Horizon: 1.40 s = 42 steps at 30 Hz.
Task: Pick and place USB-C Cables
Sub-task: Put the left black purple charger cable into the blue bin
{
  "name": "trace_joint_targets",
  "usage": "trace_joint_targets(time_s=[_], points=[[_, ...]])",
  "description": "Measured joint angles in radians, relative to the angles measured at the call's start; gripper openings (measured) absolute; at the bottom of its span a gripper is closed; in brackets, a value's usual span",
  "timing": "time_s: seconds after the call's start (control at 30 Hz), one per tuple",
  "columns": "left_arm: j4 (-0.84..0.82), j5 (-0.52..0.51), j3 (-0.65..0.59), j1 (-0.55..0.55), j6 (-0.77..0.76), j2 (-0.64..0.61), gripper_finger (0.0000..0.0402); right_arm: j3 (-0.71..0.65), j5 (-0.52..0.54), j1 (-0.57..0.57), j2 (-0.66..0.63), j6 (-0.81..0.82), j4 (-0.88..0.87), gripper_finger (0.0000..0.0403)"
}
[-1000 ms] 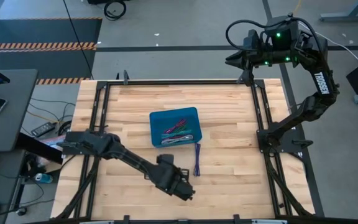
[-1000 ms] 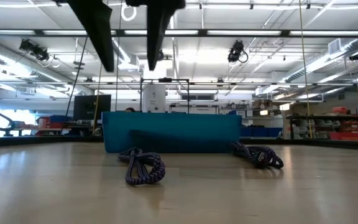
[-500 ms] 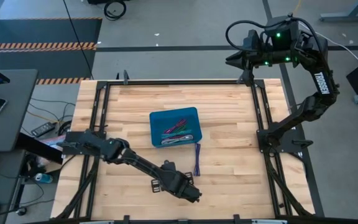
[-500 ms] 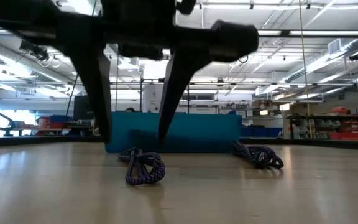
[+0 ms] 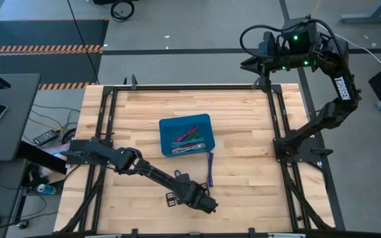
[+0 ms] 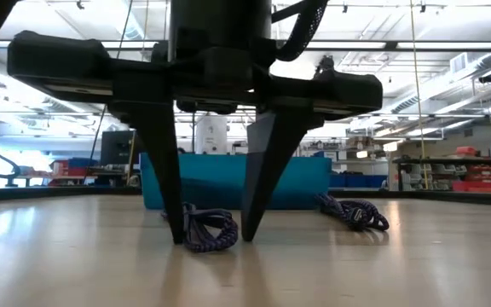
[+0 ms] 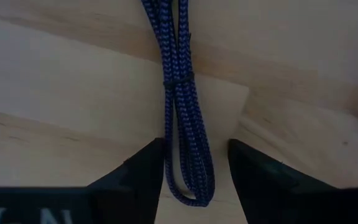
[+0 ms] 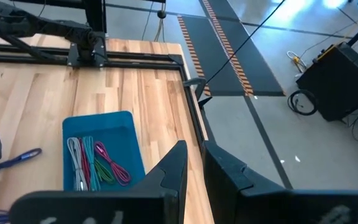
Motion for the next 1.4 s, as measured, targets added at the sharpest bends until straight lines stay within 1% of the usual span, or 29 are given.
trace_joint_targets(time_s=[0.07, 0.13, 0.2, 0.27, 0.3, 0.33, 0.47, 0.53, 0.63, 0.67, 0.73, 0.8, 0.83, 0.9, 0.97, 1.07, 1.13, 1.23, 1.3, 1.4], points=[[0.004, 0.0, 0.0, 0.002, 0.008, 0.0, 0.0168, 0.0, 0.0, 0.0, 0.0, -0.004, -0.001, 0.0055], [0.007, 0.0, 0.0, 0.003, 0.018, 0.001, 0.0141, 0.0, 0.0, 0.0, 0.0, -0.004, -0.003, 0.0055], [0.002, -0.002, 0.0, 0.003, 0.021, 0.001, 0.0099, 0.0, 0.0, 0.0, 0.0, -0.004, -0.009, 0.0055], [-0.005, -0.004, -0.002, 0.003, 0.049, -0.002, 0.0044, 0.0, 0.0, 0.0, 0.0, -0.004, -0.013, 0.0055], [-0.005, -0.005, -0.002, 0.002, 0.064, -0.002, 0.0025, 0.0, 0.0, 0.0, 0.0, -0.004, -0.012, 0.0055], [-0.009, -0.008, -0.001, 0.002, 0.071, -0.004, 0.0016, 0.0, 0.0, 0.0, 0.0, -0.006, -0.012, 0.0055], [-0.055, -0.011, 0.018, 0.005, 0.152, -0.019, 0.0011, 0.0, 0.0, 0.0, 0.0, -0.012, -0.012, 0.0055], [-0.117, -0.02, 0.058, 0.014, 0.199, -0.037, 0.0009, 0.0, 0.0, 0.0, 0.0, -0.013, -0.011, 0.0055], [-0.272, -0.08, 0.156, 0.036, 0.289, -0.09, 0.0009, 0.0, 0.0, 0.0, 0.0, -0.035, -0.009, 0.0055], [-0.321, -0.113, 0.167, 0.045, 0.319, -0.112, 0.0009, 0.0, 0.0, 0.0, 0.0, -0.042, -0.005, 0.0055], [-0.334, -0.188, 0.134, 0.067, 0.39, -0.183, 0.0009, 0.0, 0.0, 0.0, 0.0, -0.053, 0.005, 0.0055], [-0.332, -0.272, 0.128, 0.094, 0.519, -0.248, 0.0009, 0.0, 0.0, 0.0, 0.0, -0.06, 0.009, 0.0055], [-0.328, -0.314, 0.128, 0.112, 0.615, -0.279, 0.0009, 0.0, 0.0, 0.0, 0.0, -0.061, 0.014, 0.0055], [-0.331, -0.359, 0.131, 0.155, 0.807, -0.336, 0.0009, 0.0, 0.0, 0.0, 0.0, -0.062, 0.018, 0.0055], [-0.334, -0.366, 0.131, 0.209, 1.001, -0.362, 0.0009, 0.0, 0.0, 0.0, 0.0, -0.063, 0.031, 0.0055], [-0.327, -0.36, 0.129, 0.292, 1.336, -0.377, 0.0009, 0.0, 0.0, 0.0, 0.0, -0.058, 0.049, 0.0055], [-0.329, -0.319, 0.129, 0.349, 1.558, -0.389, 0.0009, 0.0, 0.0, 0.0, 0.0, -0.053, 0.055, 0.0055], [-0.332, -0.194, 0.127, 0.436, 1.843, -0.39, 0.0009, 0.0, 0.0, 0.0, 0.0, -0.033, 0.058, 0.0055], [-0.332, -0.133, 0.116, 0.488, 2.002, -0.388, 0.0009, 0.0, 0.0, 0.0, 0.0, 0.001, 0.058, 0.0055], [-0.331, -0.091, 0.079, 0.563, 2.192, -0.395, 0.0009, 0.0, 0.0, 0.0, 0.001, 0.052, 0.057, 0.0055]])
